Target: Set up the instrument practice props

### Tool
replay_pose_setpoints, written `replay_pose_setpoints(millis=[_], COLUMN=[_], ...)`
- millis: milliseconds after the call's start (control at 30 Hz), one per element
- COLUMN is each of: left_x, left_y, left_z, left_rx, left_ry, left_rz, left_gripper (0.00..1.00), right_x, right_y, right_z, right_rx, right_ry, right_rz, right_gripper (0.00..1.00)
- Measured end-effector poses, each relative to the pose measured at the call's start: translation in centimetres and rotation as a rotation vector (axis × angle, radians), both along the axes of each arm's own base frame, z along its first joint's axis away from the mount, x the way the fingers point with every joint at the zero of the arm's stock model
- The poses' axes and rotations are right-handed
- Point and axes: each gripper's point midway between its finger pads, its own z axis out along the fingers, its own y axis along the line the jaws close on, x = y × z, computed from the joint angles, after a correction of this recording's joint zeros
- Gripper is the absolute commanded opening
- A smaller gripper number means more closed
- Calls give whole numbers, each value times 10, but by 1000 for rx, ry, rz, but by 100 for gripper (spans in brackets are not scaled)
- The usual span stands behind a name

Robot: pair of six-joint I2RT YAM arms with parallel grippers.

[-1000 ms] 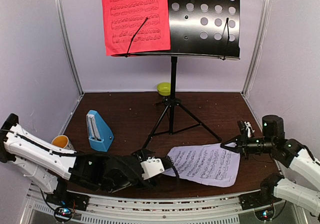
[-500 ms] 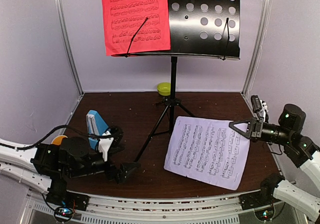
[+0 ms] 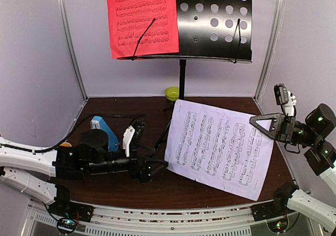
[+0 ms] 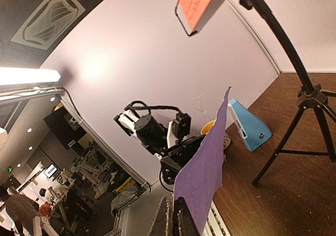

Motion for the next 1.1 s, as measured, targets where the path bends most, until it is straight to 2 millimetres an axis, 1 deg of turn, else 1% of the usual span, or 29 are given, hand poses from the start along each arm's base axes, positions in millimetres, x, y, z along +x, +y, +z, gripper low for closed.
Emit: replay_pose_setpoints(millis=[100, 167, 200, 233, 267, 300, 333, 367, 400, 433, 467, 500, 533, 567, 667, 700, 767, 900, 967, 1033, 1100], left_x=[4, 2, 1, -1, -3, -5, -6, -8, -10, -13, -15, -17, -18, -19, -21, -21, -21, -21, -24, -29, -35], left_y=[-4, -12, -17, -22, -27, -32, -36, -39, -41, -43, -43, -44, -44, -44, -40, -38, -31, -13, -8, -8, -13], left_z=[13, 21, 24, 28, 34, 41, 48, 55, 64, 71, 77, 83, 85, 86, 81, 79, 72, 66, 66, 69, 70], left_rx=[-57, -77, -83, -91, -103, -120, -134, -151, -174, -193, -212, -232, -237, -238, -210, -191, -131, 6, 72, 125, 173], left_ry=[4, 5, 7, 8, 6, 6, 1, -5, -13, -23, -29, -37, -37, -40, -34, -33, -37, -76, -102, -124, -136], left_rz=[-24, -60, -77, -95, -116, -135, -152, -169, -187, -203, -216, -230, -237, -244, -246, -245, -239, -244, -269, -317, -383], left_gripper=[98, 97, 94, 88, 78, 65, 50, 27, 14, 7, 1, 0, 0, 0, 0, 0, 0, 0, 0, 0, 0], right_x=[-16, -24, -27, -28, -30, -30, -30, -30, -29, -28, -27, -26, -25, -23, -17, -14, -10, -5, -4, -3, -1], right_y=[-1, -2, -2, -3, -3, -3, -3, -3, -3, -3, -3, -4, -4, -5, -7, -8, -11, -18, -18, -15, -9], right_z=[17, 24, 28, 30, 31, 32, 31, 31, 30, 30, 29, 27, 26, 25, 18, 15, 11, 9, 7, 1, -9], right_rx=[18, 27, 30, 32, 33, 32, 29, 26, 21, 17, 13, 7, 3, -4, -40, -61, -110, -229, -278, -317, -356], right_ry=[-55, -85, -97, -103, -109, -115, -120, -122, -124, -129, -131, -135, -137, -141, -144, -143, -146, -204, -228, -241, -243], right_rz=[37, 52, 58, 61, 64, 63, 62, 60, 56, 49, 40, 30, 22, 7, -37, -57, -97, -164, -164, -148, -117], right_gripper=[0, 0, 0, 0, 0, 0, 1, 1, 2, 2, 4, 12, 29, 44, 73, 86, 94, 100, 100, 100, 100])
